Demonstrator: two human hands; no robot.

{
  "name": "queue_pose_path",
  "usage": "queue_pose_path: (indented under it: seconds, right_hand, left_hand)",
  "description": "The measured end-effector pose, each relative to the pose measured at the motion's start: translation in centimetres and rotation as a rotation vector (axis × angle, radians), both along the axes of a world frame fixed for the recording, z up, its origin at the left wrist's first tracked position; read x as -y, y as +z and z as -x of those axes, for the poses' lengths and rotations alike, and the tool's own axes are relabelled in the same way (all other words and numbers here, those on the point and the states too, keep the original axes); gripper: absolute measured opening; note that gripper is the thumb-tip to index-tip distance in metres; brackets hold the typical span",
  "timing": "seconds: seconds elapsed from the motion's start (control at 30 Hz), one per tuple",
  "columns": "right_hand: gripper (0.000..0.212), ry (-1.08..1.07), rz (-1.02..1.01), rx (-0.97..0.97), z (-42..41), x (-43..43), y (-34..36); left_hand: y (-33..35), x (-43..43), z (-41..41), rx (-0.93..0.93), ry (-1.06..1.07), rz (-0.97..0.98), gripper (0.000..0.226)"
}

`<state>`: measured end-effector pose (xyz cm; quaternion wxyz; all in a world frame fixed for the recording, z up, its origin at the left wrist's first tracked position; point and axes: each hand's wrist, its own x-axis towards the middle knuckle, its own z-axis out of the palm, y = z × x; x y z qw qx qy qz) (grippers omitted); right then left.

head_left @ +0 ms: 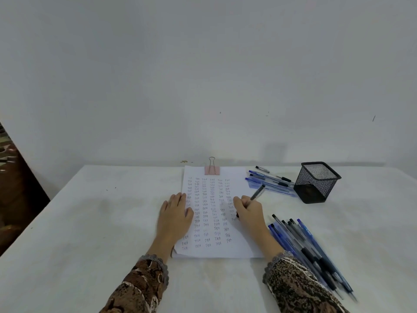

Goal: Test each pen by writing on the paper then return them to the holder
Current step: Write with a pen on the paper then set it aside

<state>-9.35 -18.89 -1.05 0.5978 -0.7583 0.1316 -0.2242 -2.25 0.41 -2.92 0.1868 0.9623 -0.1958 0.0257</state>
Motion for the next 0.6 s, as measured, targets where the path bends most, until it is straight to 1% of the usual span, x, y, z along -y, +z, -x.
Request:
queue_pose_path:
  seconds: [0.2, 0.33, 0.47, 0.6]
  right_hand:
    - [0.051, 0.014, 0.039, -0.010, 0.05, -0.07, 0.29]
    - [0.050, -0.053, 0.022, 0.010, 0.02, 0.05, 0.11]
    - [0.050, -0.016, 0.058, -0.002, 0.01, 0.03, 0.28]
    - [0.048, -0.011, 0.019, 0.015, -0.01, 0.05, -0.16]
  left_hand:
    - [-0.09, -0.09, -0.07, 0.008, -0.006, 0.002, 0.052]
    - [-0.11, -0.09, -0.13, 0.014, -0.011, 0.001, 0.052]
    - [-0.11, -0.05, -0.17, 0.005, -0.009, 0.005, 0.052]
    - [-0.17, -0.06, -0.22, 0.013, -0.008, 0.007, 0.052]
